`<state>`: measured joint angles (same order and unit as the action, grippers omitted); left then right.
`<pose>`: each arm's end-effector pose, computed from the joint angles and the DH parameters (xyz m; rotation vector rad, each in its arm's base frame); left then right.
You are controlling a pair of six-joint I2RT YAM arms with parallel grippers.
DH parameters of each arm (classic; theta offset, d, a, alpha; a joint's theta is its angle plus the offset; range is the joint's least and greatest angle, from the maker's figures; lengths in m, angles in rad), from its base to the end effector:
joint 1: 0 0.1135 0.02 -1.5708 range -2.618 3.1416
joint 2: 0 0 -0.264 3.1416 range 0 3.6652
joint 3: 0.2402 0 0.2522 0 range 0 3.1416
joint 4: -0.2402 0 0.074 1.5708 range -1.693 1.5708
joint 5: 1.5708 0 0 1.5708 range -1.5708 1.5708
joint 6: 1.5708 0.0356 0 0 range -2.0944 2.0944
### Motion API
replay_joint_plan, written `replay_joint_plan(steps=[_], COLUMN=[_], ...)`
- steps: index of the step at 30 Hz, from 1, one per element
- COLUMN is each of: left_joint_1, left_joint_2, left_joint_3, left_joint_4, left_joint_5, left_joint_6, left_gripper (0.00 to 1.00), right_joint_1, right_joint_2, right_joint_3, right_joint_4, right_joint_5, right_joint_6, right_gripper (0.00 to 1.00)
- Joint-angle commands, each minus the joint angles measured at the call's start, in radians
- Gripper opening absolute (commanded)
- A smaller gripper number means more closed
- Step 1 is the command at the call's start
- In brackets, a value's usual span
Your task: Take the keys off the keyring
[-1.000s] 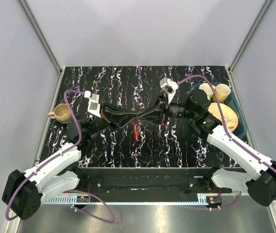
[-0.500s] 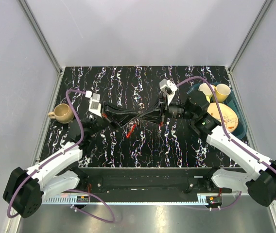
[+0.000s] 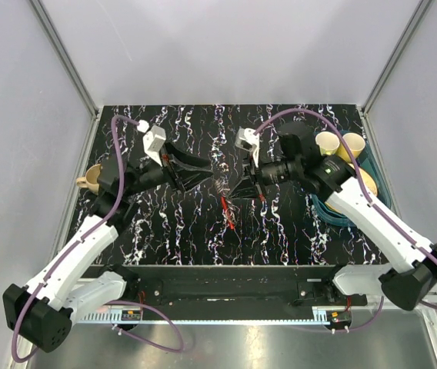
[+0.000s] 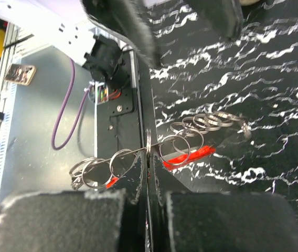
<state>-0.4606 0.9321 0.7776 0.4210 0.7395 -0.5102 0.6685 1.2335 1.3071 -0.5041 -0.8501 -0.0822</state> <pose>0.1780 -0.1151 0.3735 0.6456 1.3541 -1.2759 0.1883 0.1828 0.3998 -1.2524 1.6210 1.2170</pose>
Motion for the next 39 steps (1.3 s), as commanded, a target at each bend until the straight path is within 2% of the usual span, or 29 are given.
replay_joint_plan(steps=[1,4,10,18,35,39], left_joint_1=[0.004,0.003,0.002,-0.029,-0.089,-0.095], left_joint_2=[0.045,0.071,0.097,0.168,0.217,0.228], left_joint_3=[0.153,0.196,0.215,0.242,0.236,0.241], left_joint_4=[-0.282,-0.365,-0.439,-0.424,-0.432,-0.441], left_joint_5=[0.225,0.312,0.370,0.380,0.380,0.377], left_joint_6=[0.197,0.252,0.279,0.194,0.231,0.242], left_gripper=[0.47,0.48,0.50,0.50,0.45,0.40], right_joint_1=[0.006,0.008,0.008,0.020,0.025,0.026], right_joint_2=[0.104,0.152,0.178,0.210,0.212,0.212], right_joint_3=[0.170,0.236,0.267,0.276,0.239,0.230], right_joint_4=[-0.353,-0.447,-0.462,-0.455,-0.399,-0.390], right_joint_5=[-0.049,-0.052,-0.087,-0.125,-0.133,-0.130], right_joint_6=[-0.152,-0.179,-0.174,-0.163,-0.131,-0.125], right_gripper=[0.00,0.00,0.00,0.00,0.00,0.00])
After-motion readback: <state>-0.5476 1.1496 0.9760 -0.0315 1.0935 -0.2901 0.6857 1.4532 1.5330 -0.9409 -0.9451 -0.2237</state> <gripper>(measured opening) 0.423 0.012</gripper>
